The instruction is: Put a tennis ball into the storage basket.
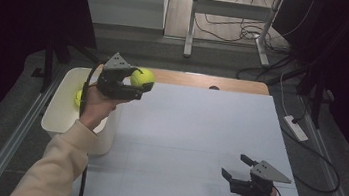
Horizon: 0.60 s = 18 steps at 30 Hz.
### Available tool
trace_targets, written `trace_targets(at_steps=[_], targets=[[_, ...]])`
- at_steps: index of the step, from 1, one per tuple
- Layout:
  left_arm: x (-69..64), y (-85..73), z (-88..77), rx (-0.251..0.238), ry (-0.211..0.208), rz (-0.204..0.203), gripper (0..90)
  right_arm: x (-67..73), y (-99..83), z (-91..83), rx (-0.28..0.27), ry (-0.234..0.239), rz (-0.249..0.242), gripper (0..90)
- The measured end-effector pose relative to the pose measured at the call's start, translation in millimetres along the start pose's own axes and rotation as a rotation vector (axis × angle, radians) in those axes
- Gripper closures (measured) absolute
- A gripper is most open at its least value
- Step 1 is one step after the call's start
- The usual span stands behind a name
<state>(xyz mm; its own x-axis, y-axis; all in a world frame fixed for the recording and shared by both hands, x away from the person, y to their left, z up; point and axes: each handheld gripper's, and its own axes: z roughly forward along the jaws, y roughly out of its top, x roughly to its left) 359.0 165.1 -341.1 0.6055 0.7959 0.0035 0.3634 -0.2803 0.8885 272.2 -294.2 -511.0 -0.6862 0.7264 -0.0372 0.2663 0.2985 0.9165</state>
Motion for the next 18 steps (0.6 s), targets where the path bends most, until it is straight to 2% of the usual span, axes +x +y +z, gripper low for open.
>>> trace_targets(at_steps=[18], targets=[[7.9, -4.4, -13.3, -0.012, 0.025, -0.012, 26.7, 0.3, 0.1, 0.2, 0.003, -0.005, -0.003, 13.8]])
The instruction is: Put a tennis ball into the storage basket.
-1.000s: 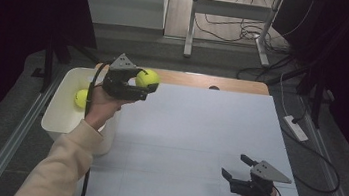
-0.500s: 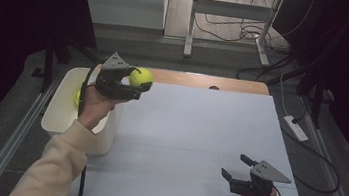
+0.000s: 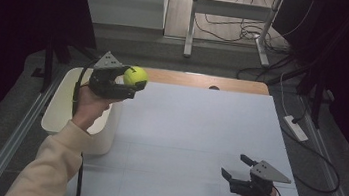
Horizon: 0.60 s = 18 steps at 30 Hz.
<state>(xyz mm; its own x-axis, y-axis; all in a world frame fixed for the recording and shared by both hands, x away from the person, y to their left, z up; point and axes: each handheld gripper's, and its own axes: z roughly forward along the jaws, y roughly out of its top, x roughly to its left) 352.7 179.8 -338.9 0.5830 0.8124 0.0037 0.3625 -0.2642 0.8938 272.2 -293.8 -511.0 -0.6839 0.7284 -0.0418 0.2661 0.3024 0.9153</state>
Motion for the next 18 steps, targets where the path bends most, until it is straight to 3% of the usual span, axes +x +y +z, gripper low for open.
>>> trace_targets(at_steps=[18], targets=[[11.1, -9.3, -13.3, -0.001, 0.036, -0.017, 26.7, 0.4, 0.5, 0.7, -0.002, -0.001, -0.003, 13.8]])
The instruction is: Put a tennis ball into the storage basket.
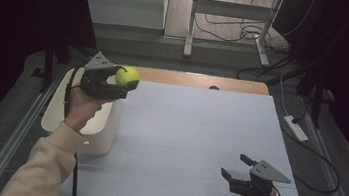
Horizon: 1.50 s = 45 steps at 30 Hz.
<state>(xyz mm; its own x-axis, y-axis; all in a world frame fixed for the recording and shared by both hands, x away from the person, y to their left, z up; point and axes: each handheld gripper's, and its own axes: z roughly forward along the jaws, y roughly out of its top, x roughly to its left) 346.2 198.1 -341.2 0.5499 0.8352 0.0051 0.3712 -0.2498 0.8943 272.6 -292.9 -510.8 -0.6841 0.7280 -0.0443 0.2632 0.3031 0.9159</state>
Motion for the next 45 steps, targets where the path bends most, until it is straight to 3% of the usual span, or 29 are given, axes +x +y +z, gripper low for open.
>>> trace_targets(at_steps=[45], targets=[[45.5, -44.0, -31.7, 0.05, 0.135, -0.093, 26.7, 0.9, 0.5, 0.6, -0.002, 0.001, 0.002, 13.9]])
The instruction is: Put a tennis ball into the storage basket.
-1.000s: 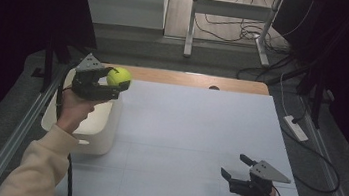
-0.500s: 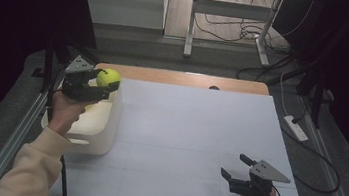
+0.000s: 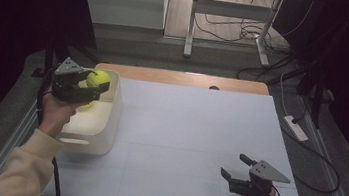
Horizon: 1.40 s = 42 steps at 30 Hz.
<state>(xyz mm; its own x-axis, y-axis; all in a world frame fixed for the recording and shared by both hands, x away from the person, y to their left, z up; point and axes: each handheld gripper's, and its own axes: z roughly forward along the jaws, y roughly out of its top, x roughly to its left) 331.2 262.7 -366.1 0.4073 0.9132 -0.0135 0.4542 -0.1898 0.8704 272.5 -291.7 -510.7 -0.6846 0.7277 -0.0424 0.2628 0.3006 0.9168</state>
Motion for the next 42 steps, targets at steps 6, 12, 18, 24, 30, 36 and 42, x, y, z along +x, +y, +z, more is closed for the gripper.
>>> trace_targets(at_steps=[6, 12, 18, 24, 30, 36, 42], targets=[[7.9, -5.8, -5.7, 0.01, 0.02, -0.012, 26.7, 0.1, 0.2, 0.5, -0.003, 0.004, -0.003, 13.9], [15.7, -11.5, -10.0, 0.016, 0.039, -0.03, 26.7, 0.4, 0.3, 1.1, 0.001, 0.001, -0.007, 13.9], [21.8, -16.9, -11.5, 0.028, 0.053, -0.042, 26.6, 0.3, 0.4, 1.3, 0.001, 0.001, -0.007, 13.9], [26.0, -19.6, -9.7, 0.042, 0.062, -0.048, 26.6, 0.4, 0.2, 1.9, 0.003, 0.003, -0.006, 13.9], [30.4, -23.9, -3.2, 0.073, 0.074, -0.053, 26.5, 0.4, 0.2, 1.9, 0.004, 0.004, -0.006, 13.9], [36.9, -26.8, 2.0, 0.114, 0.098, -0.065, 26.4, 0.3, 0.1, 2.0, 0.005, 0.004, -0.007, 13.9], [40.5, -29.8, 6.5, 0.168, 0.099, -0.075, 26.3, 0.2, 0.1, 2.1, 0.008, 0.003, -0.009, 13.9]])
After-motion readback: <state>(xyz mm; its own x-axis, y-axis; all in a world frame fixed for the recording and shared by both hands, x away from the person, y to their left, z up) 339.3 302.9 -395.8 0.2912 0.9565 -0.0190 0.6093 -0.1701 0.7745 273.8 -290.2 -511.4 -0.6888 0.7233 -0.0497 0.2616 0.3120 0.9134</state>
